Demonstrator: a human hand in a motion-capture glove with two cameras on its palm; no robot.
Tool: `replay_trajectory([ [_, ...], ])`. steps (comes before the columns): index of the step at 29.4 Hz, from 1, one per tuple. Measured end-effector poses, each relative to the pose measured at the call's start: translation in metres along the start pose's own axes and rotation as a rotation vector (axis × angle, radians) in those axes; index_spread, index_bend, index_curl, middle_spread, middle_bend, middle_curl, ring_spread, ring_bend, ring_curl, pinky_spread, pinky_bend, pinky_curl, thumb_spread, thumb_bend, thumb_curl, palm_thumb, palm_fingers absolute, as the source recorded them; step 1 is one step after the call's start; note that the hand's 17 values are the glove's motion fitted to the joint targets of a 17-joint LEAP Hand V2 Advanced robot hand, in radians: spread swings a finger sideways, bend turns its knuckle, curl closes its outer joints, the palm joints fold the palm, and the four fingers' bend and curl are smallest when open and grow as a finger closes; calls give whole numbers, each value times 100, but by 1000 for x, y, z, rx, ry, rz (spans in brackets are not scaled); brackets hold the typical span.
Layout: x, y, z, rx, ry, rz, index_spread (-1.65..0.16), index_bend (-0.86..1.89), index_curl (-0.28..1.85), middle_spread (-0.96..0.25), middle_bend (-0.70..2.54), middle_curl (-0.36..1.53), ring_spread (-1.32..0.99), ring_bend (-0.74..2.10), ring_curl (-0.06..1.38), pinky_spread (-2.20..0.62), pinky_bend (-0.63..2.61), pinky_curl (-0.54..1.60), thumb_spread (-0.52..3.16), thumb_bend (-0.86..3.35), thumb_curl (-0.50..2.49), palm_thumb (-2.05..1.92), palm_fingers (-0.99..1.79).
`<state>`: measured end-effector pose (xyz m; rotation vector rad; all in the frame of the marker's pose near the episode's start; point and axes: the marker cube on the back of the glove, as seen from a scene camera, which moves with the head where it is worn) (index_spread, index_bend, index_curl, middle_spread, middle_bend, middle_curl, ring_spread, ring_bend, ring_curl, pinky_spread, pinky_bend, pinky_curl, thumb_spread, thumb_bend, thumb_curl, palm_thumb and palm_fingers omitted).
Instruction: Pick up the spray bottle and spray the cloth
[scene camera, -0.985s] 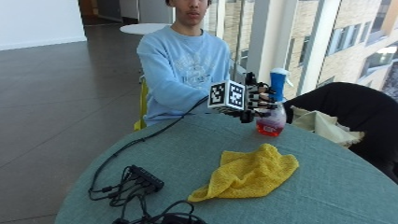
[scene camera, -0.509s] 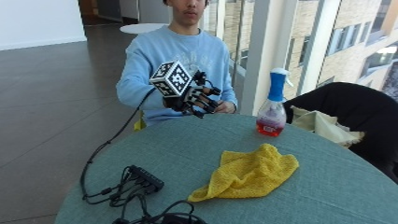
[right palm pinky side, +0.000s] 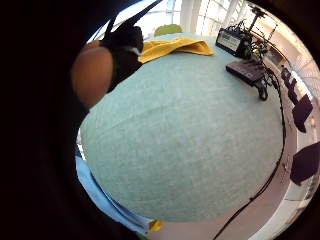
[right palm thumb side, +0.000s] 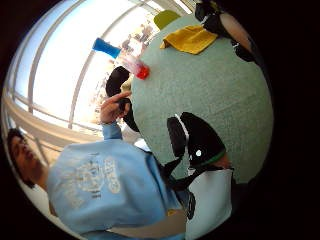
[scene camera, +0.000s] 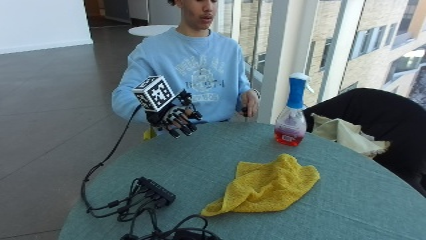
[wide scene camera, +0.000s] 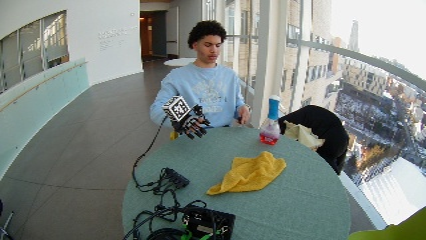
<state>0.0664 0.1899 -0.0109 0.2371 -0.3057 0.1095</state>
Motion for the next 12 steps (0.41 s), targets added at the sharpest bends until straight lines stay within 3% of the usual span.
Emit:
replay_trajectory([
  [12, 3, 4, -6, -9, 17, -7, -37, 14, 24, -9, 33, 43, -2, 35, 34, 24, 19, 35, 114, -2, 37, 72, 71],
])
